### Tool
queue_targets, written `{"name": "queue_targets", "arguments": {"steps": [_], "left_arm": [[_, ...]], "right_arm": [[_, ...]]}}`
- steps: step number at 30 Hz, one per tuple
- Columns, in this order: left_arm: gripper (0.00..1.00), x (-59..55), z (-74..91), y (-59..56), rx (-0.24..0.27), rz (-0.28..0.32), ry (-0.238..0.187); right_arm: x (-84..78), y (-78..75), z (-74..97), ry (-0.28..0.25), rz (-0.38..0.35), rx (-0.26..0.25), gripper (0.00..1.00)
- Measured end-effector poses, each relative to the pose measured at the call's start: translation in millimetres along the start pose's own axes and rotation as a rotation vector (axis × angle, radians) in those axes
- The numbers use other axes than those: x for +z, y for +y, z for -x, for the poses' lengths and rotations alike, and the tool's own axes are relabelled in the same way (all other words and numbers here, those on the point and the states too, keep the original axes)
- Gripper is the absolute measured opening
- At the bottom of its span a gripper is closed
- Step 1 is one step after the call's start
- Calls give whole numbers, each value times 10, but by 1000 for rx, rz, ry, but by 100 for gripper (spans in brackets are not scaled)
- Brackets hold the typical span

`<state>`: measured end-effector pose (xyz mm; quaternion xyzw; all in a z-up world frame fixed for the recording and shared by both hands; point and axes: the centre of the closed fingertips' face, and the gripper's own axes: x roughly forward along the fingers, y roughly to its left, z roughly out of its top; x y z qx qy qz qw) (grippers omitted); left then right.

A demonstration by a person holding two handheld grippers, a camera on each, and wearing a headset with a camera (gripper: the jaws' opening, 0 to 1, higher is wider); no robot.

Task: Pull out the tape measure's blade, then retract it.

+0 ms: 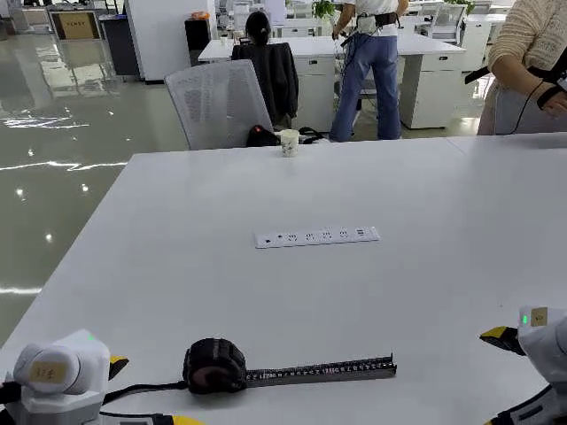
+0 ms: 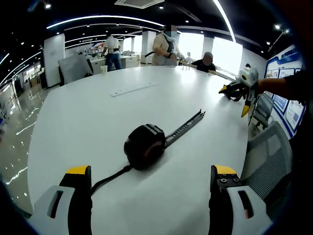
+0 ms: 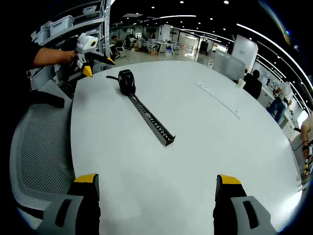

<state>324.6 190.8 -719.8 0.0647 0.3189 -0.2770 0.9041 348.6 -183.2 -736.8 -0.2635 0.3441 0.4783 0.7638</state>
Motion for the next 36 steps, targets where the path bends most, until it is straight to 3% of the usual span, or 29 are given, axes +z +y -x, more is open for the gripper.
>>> {"name": "queue_targets", "arguments": {"steps": [2,12,20,29,36], "left_arm": [[99,38,-31,-11,0,-5,-2],[99,169,-181,-64,6,-5,-26],[99,162,-326,-165,-15,13,-18],[99,168,-460,-170,-1,28,-30],[99,252,-566,-164,25,36,-52]], "right_arm": [[25,38,-31,16,21,40,99],[84,-66,-176,68,57,72,99],[131,-170,-312,95,91,99,99],[207,-259,-463,124,124,124,99],[279,-320,-575,147,150,142,99]]}}
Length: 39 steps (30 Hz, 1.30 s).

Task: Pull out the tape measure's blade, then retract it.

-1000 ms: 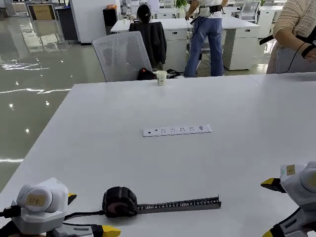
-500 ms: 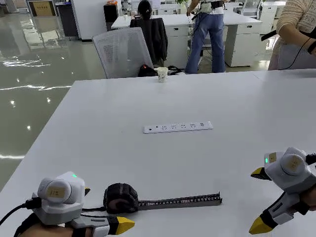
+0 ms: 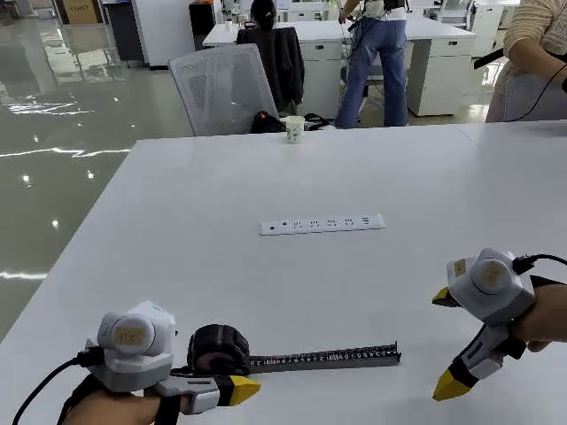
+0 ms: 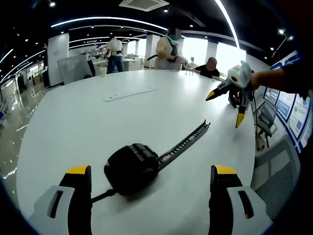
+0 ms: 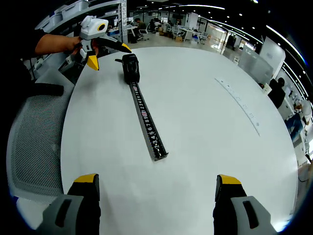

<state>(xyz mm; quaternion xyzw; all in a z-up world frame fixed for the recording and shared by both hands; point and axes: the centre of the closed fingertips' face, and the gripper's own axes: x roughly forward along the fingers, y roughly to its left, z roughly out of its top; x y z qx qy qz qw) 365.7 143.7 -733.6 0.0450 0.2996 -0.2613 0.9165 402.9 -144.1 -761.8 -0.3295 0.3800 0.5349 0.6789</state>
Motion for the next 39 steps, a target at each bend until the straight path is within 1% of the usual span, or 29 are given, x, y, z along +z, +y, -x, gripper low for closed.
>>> {"name": "queue_targets", "arguments": {"steps": [1,3,5,8,10,11,14,16,19,21,24,26,29,32,35,39], "left_arm": [[99,11,-28,26,15,-9,-6],[99,18,-62,24,13,-7,-6],[99,40,-95,29,22,2,-11],[99,48,-145,56,48,4,-12],[99,51,-179,69,61,22,-16],[99,60,-193,92,76,34,-25],[99,74,-233,134,106,44,-35],[99,84,-260,137,114,56,-41],[99,68,-301,145,127,80,-40],[99,67,-306,186,165,87,-49],[99,71,-322,191,179,107,-63],[99,79,-343,200,196,96,-78],[99,73,-348,211,213,100,-84],[99,70,-368,211,215,124,-105],[99,43,-375,192,234,121,-112],[99,46,-388,186,254,115,-141]], "right_arm": [[11,-16,-22,2,-1,2,99],[19,-31,-58,4,2,8,99],[31,-57,-97,7,6,12,99],[75,-61,-142,4,20,20,99],[97,-62,-179,5,29,32,99],[101,-66,-199,10,32,36,99],[123,-79,-233,18,43,41,98],[144,-88,-258,20,52,45,95],[159,-74,-294,33,75,56,95],[154,-72,-323,47,106,57,93],[136,-66,-365,61,127,64,90],[112,-63,-395,80,153,71,88],[126,-55,-414,79,166,82,85],[139,-76,-433,76,176,83,81],[148,-92,-454,74,179,96,76],[162,-103,-471,72,191,109,69]]}}
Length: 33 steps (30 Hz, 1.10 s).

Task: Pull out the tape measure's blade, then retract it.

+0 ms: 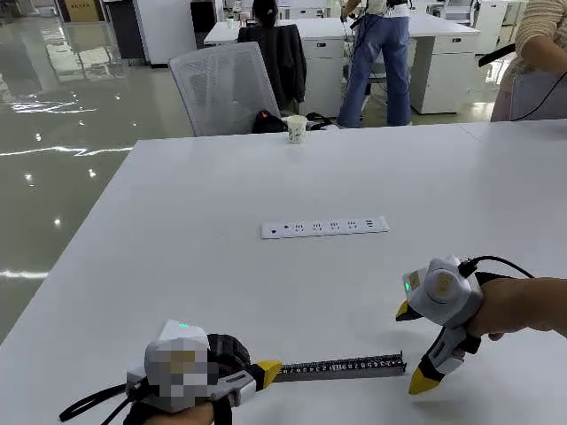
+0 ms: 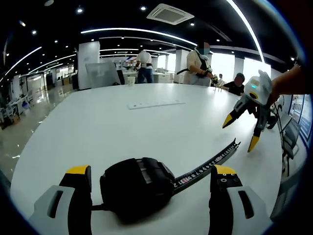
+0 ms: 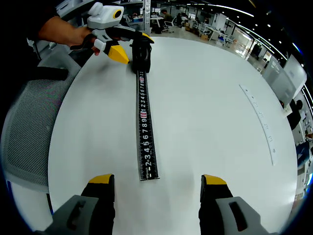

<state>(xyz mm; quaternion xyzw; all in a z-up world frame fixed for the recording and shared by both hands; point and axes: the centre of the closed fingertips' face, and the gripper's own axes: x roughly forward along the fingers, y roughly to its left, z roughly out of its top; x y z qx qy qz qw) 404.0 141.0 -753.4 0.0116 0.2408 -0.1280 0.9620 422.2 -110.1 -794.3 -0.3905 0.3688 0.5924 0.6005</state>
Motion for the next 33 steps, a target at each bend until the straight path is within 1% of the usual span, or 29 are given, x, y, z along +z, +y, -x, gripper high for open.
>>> {"name": "queue_targets", "arguments": {"steps": [3,7,11,13,15,17,20,23,28,33], "left_arm": [[99,0,4,-17,7,-23,-13],[99,-9,1,-35,10,-33,-9],[99,5,-3,-50,10,-19,-15],[99,35,0,-48,19,5,-28],[99,35,0,-47,20,20,-24],[99,29,-8,-23,31,35,-18],[99,10,-13,-10,33,71,-5],[99,12,0,-3,39,64,-3],[99,13,0,29,47,81,-5],[99,7,-4,51,51,81,-3]], "right_arm": [[9,12,-13,0,2,10,64],[-5,29,-45,4,9,27,56],[-11,34,-76,10,25,32,50],[-12,37,-89,15,31,34,46],[-9,40,-98,17,35,35,44],[-15,39,-110,23,36,35,44],[-23,34,-122,31,50,29,41],[-30,50,-127,34,53,43,35],[-16,84,-135,34,56,55,24],[-11,100,-143,36,60,62,19]]}}
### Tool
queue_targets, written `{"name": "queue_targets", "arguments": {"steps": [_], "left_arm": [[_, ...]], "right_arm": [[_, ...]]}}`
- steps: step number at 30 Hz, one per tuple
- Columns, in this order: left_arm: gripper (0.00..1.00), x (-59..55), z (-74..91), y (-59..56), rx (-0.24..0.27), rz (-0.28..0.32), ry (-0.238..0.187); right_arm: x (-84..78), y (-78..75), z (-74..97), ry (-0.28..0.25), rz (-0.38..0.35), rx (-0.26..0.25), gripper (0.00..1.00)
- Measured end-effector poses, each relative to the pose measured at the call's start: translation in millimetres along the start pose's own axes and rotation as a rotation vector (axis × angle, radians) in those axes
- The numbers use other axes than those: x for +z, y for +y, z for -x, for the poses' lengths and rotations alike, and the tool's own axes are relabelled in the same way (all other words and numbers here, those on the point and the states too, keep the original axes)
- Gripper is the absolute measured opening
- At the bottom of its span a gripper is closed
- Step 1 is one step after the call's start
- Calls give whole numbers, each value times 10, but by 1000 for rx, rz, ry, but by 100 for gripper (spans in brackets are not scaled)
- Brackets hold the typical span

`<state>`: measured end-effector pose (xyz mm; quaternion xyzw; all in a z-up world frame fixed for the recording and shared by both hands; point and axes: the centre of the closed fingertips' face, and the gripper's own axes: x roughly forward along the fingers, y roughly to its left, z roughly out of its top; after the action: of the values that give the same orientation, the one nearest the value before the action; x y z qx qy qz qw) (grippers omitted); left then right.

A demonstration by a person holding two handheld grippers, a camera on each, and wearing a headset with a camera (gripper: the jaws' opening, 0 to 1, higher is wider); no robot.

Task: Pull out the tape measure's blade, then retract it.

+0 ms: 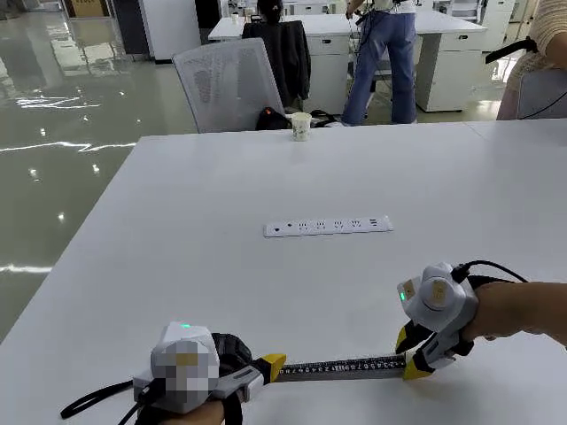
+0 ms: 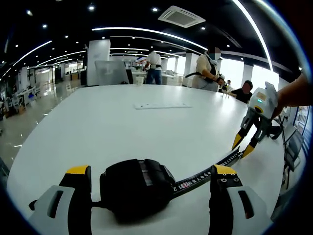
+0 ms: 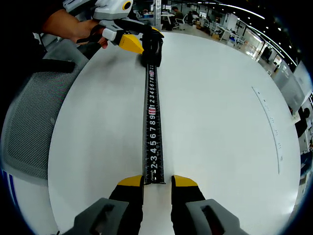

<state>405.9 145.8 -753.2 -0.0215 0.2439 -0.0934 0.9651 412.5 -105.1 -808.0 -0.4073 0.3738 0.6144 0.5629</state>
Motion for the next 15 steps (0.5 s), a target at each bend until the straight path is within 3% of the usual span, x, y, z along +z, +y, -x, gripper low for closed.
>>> {"name": "queue_targets", "arguments": {"steps": [15], "left_arm": [[99,19,-2,40,14,15,-8]], "right_arm": [[5,44,-3,11,40,-2,13]]}}
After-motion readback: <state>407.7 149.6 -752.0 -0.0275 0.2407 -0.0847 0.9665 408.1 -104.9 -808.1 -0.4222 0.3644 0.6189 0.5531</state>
